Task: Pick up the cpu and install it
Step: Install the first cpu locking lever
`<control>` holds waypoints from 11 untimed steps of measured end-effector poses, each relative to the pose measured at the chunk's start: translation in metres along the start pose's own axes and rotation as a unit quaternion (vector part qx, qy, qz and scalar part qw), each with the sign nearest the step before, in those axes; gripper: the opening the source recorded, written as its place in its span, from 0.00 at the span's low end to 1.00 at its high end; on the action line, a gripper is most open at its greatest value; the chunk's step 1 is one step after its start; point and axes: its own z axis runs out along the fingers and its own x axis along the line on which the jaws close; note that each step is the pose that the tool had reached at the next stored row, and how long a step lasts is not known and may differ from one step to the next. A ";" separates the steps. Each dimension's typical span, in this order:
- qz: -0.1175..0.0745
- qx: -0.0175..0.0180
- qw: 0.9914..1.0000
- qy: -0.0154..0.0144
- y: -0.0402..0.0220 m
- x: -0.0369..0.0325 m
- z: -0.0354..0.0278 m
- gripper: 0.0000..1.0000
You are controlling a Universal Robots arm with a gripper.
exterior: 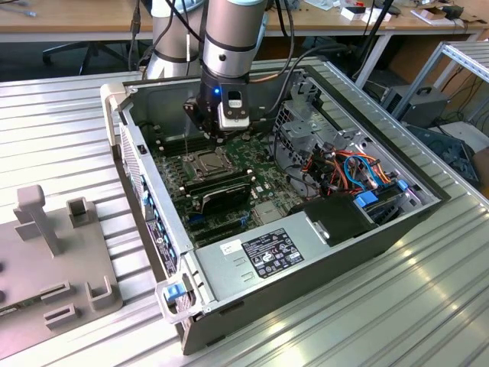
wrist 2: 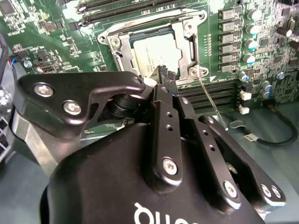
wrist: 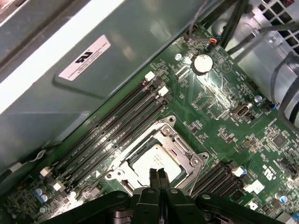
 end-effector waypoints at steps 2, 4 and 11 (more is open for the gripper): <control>-0.003 0.000 1.000 0.000 0.0000 0.0000 0.0000 0.11; -0.003 0.000 1.000 0.000 0.0000 0.0000 0.0000 0.11; -0.006 0.000 1.000 0.000 0.0000 0.0000 0.0000 0.11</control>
